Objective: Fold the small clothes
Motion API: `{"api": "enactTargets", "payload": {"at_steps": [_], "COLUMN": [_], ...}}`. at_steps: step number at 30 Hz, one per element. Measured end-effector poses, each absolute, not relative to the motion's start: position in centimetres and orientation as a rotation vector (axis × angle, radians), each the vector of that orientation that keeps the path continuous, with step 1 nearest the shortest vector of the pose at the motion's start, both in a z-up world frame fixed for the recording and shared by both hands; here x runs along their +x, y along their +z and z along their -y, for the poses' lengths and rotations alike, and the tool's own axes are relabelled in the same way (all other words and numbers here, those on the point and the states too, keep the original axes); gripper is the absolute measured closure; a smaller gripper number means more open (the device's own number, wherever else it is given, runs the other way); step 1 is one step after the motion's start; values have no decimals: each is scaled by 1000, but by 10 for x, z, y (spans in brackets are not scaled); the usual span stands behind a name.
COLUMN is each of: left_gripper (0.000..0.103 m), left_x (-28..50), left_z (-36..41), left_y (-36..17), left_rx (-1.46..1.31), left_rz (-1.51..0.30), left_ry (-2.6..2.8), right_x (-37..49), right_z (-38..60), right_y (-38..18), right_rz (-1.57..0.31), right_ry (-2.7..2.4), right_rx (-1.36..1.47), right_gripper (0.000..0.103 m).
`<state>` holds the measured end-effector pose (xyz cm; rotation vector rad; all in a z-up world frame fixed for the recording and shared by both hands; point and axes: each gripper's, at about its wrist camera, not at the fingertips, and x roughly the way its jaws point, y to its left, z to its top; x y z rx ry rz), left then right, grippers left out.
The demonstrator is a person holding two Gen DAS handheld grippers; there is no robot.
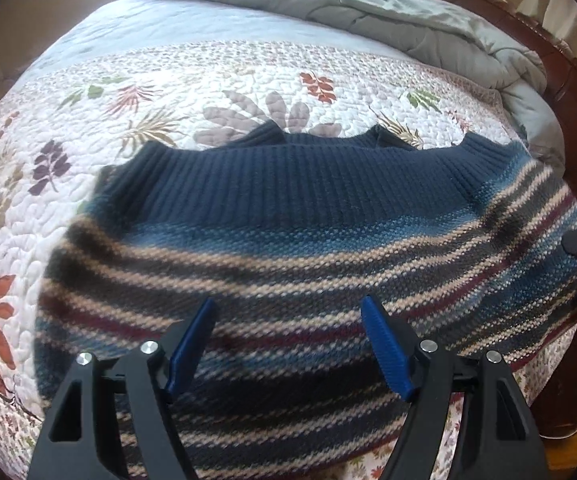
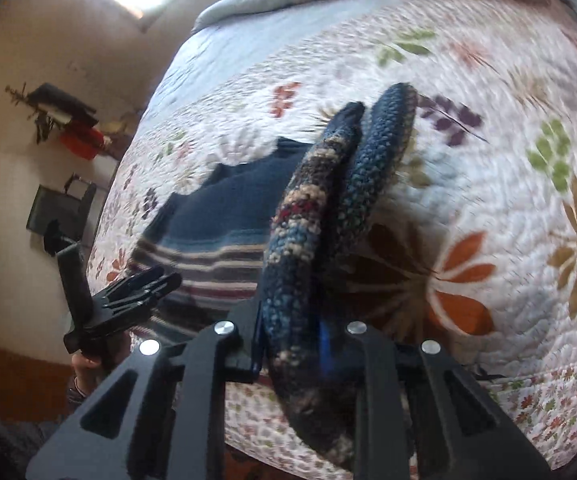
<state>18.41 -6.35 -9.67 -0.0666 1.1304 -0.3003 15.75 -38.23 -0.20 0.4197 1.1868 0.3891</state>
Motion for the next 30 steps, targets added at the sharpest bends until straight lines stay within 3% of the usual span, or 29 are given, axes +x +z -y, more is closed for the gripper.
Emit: {"api": "enactTargets", "payload": {"at_steps": [11,22,25,26,27,29,30], "left_gripper": [27,27,27,27,27,27,27], "left_x": [170,165,165,165,166,167,168], "left_z": [11,-46,-47,-46,-45,-41,-38], "left_y": [-79,-82,-82,-82,-81,-79,-77], "left_rx": [-118,-195,-209,-210,-214,-222,-224], "left_rz": [-1091,-1099,-1109,-1114,-1118,-1125,-1126], "left_ry": [-272,-200,-204,-208,-217,-230,-240], "right_x": [172,175,167,164,162,155,151], "right_z": [276,164,154,152,153,154,157], "right_y": [27,-31,-46,-47,-45,-39,-35], "right_rz": [-1176,-1305,-1321,-1316,-1312,-1310,-1309], "right_ry": [543,545,561,580,597,643,666], "right_rx": [284,-7,-23,4,28,66,89], "right_gripper": [85,85,69,55,48,49,55]}}
